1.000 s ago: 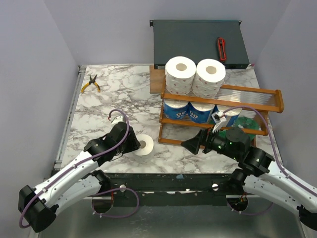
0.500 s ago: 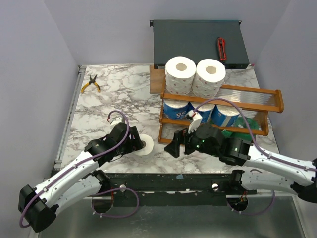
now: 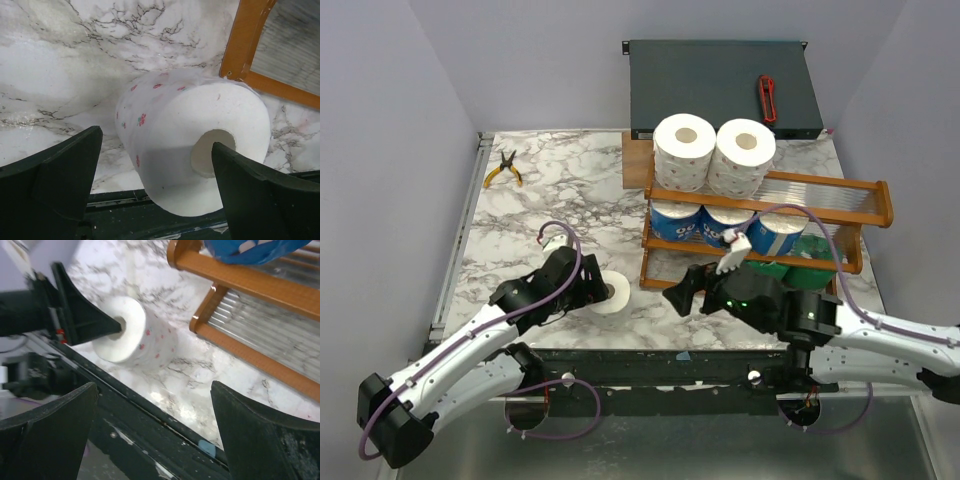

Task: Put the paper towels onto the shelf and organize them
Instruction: Move the paper towel to the center of the board, then pick up the paper towel from the center of the board.

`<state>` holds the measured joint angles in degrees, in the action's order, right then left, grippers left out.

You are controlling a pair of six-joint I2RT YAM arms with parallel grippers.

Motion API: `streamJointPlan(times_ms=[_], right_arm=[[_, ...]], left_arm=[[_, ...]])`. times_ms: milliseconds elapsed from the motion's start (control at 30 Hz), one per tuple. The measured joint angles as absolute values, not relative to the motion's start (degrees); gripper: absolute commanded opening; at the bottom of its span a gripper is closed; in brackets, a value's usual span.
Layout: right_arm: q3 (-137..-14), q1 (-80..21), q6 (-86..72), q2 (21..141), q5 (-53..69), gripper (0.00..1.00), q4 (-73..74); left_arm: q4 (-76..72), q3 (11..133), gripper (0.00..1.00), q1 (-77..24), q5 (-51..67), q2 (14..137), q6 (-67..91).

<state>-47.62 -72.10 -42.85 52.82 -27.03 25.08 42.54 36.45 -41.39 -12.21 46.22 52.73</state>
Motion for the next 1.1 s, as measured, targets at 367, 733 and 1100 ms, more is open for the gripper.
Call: streamJointPlan(times_ms=[367, 733, 1100], right_arm=[[-50.83, -72.12, -40.91, 56.23, -24.6, 1.0, 21.54], [-56.64, -72.79, -38.96, 77.12, -19.22, 0.98, 27.55], [-61.98, -72.79, -41.15, 83.5, -19.49, 0.91, 26.5]], left_arm=[[37.26, 33.04, 0.98, -41.28, -11.38, 41.1, 52.77], [36.95, 33.04, 0.98, -40.97, -11.35, 40.8, 52.93], [42.48, 33.32, 0.99, -40.97, -14.44, 34.7, 53.3]])
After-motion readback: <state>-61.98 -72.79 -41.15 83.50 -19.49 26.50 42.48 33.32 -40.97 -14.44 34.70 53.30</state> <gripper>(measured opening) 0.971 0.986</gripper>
